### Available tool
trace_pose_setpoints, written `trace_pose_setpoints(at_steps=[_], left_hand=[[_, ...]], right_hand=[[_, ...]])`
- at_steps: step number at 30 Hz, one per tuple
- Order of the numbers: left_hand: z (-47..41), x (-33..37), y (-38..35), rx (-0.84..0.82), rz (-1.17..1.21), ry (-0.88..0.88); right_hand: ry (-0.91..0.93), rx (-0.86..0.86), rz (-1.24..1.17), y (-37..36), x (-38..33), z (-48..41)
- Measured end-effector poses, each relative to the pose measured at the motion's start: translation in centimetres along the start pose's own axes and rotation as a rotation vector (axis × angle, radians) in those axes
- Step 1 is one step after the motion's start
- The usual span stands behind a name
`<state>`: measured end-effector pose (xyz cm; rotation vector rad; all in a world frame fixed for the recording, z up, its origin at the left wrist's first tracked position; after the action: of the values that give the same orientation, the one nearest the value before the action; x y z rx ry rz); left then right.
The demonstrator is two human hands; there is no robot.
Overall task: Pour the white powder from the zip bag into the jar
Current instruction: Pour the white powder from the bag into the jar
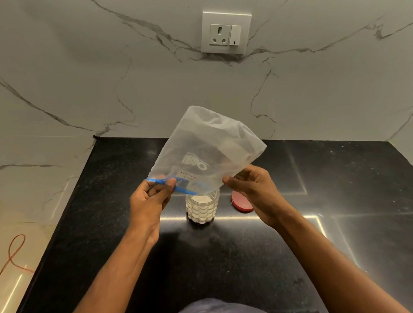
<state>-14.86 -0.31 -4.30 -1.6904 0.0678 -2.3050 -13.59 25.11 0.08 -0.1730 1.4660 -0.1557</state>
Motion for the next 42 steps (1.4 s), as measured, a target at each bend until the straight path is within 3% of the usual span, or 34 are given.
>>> trace_pose_setpoints(at_steps=[6, 15, 20, 27, 34, 39, 42], left_hand=[[0.2, -0.7, -0.4, 0.010, -0.018, 0.014], [1.1, -0.8, -2.2, -0.102, -0.077, -0.053], [0.4, 0.4, -0.6, -0.037, -0.084, -0.103], [0.6, -0.5, -1.8, -0.081, -0.148, -0.112], [-0.1, 0.3, -0.1, -0.025, -0.147, -0.124], [0.6, -0.1, -1.7, -0.081, -0.177, -0.120], [0.6, 0.6, -1.6, -0.061, -0.176, -0.137]], right_hand=[[-0.018, 0.084, -0.015, 0.4, 1.1, 0.2], [0.045, 0.024, -0.015, -1.6, 1.2, -0.4], [0.075, 0.151, -0.025, 1.2, 0.5, -0.8], [0.065, 0.128, 0.017, -0.7, 1.3, -0.7], [0.121, 0.217, -0.012, 1.6, 0.1, -0.6], [0.024, 0.218, 0.048, -0.1, 1.9, -0.2], [0.059, 0.247, -0.003, 1.6, 0.9, -0.6]])
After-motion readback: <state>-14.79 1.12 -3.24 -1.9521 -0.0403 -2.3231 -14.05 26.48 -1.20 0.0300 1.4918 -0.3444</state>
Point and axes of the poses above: each hand's wrist, its own z-axis away from the middle knuckle, its own y-axis out of the back of the hand, x = y × z, the point moved 8 cm from there along -z, towards the middle knuckle, and after that the axes turned 7 degrees about -z, right-handed, at the moved point
